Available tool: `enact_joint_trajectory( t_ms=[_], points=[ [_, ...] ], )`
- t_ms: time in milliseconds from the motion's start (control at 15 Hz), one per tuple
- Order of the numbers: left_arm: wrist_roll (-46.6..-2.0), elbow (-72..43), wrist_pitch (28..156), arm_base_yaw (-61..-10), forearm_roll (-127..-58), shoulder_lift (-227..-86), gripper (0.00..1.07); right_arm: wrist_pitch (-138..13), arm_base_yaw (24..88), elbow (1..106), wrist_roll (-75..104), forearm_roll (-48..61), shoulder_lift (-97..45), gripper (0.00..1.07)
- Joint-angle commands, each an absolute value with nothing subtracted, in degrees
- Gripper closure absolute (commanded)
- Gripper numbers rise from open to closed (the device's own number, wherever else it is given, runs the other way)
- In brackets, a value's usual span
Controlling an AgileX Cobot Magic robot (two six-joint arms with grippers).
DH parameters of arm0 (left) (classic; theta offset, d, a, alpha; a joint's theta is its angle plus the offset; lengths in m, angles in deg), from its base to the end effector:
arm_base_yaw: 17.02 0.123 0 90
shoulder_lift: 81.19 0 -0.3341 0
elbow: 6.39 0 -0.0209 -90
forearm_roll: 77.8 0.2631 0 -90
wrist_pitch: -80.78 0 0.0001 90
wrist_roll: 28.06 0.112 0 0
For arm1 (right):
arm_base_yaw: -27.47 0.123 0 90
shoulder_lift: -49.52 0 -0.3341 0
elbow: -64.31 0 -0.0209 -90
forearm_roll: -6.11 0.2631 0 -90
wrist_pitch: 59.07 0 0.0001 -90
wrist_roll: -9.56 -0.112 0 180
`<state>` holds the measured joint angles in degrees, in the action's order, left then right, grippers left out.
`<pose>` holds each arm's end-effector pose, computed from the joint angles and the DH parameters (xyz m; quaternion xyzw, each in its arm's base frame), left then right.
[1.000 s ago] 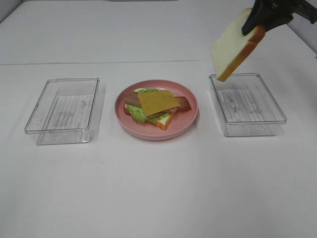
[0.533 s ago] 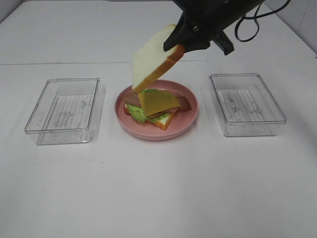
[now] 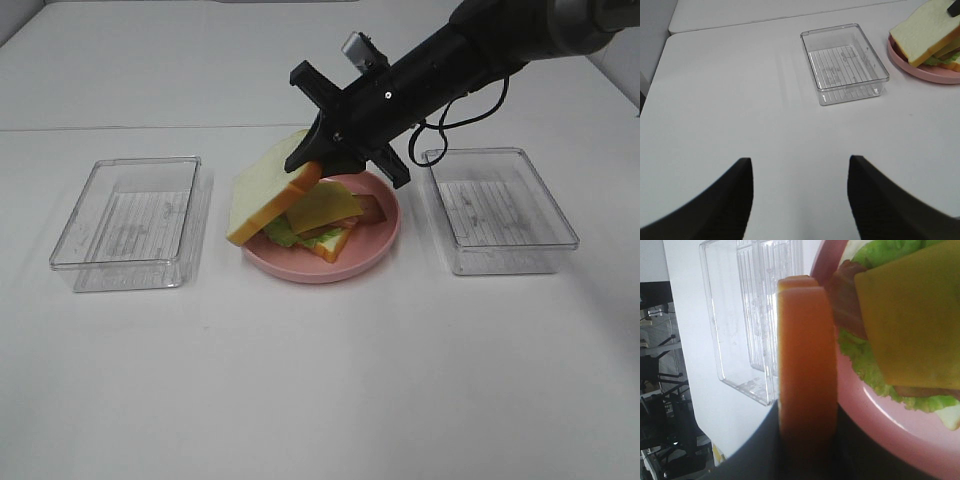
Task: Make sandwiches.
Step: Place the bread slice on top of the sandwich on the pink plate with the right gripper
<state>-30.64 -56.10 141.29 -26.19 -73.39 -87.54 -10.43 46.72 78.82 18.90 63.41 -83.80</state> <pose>-0.0240 0.0115 0.2742 0.0474 0.8487 -0.0155 0.5265 0.4607 0.2359 0.1821 0.0517 0.9133 0.3992 0.0617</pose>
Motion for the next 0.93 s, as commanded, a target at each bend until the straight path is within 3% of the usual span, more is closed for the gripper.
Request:
enact_joint_trajectory(
  t_ms=[67,200,467,933],
  points=[
    [-30.58,-56.22,140.71,-26.36,-73.45,-86.97,0.51,-12.43,46.72,78.82,19.41,62.6,-83.63,1.07],
    [-30.58,-56.22,140.71,-26.36,-73.45,-86.97,0.51,-13.98,46.72,78.82,18.61,60.25,-83.63,0.89],
    [-30.58,-56.22,140.71,-26.36,-73.45,-86.97,0.51,-16.21,46.72,79.16,17.69,50.51,-82.43,0.34],
    [-30.58,-56.22,140.71,-26.36,-73.45,-86.97,0.51,-9.17,46.72,79.16,4.63,18.14,-70.79,0.31]
  ],
)
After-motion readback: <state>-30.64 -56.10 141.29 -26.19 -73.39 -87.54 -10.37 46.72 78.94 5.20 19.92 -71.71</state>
